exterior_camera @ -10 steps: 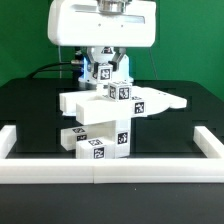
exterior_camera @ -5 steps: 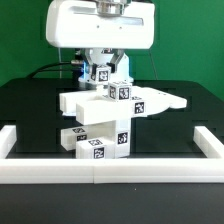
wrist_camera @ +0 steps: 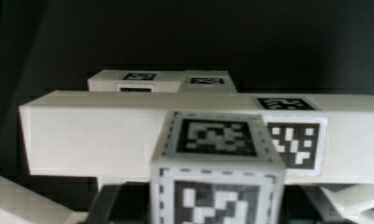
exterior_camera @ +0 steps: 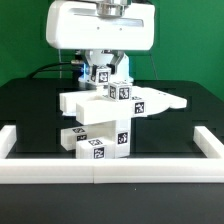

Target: Assemble chair

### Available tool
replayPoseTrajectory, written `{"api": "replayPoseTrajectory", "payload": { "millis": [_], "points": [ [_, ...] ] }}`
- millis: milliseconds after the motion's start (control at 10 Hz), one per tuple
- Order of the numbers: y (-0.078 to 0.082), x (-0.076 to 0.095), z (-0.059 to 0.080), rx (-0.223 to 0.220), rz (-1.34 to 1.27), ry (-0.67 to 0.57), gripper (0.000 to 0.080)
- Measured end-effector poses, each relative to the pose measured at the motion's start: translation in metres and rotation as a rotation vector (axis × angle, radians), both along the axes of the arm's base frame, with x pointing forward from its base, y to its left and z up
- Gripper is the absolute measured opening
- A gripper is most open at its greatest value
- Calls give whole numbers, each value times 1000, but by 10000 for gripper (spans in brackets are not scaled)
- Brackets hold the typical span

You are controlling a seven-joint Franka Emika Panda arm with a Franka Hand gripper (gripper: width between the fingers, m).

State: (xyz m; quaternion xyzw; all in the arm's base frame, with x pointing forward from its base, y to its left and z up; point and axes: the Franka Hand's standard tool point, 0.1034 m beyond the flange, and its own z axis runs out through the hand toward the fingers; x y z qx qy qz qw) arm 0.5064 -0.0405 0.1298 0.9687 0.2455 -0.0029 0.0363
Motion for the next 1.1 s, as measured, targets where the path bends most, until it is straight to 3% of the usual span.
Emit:
{"api": "replayPoseTrajectory", "payload": {
  "millis": [1100],
  "points": [
    [-3, 1, -7, -16, 8, -23, 291]
  ]
}}
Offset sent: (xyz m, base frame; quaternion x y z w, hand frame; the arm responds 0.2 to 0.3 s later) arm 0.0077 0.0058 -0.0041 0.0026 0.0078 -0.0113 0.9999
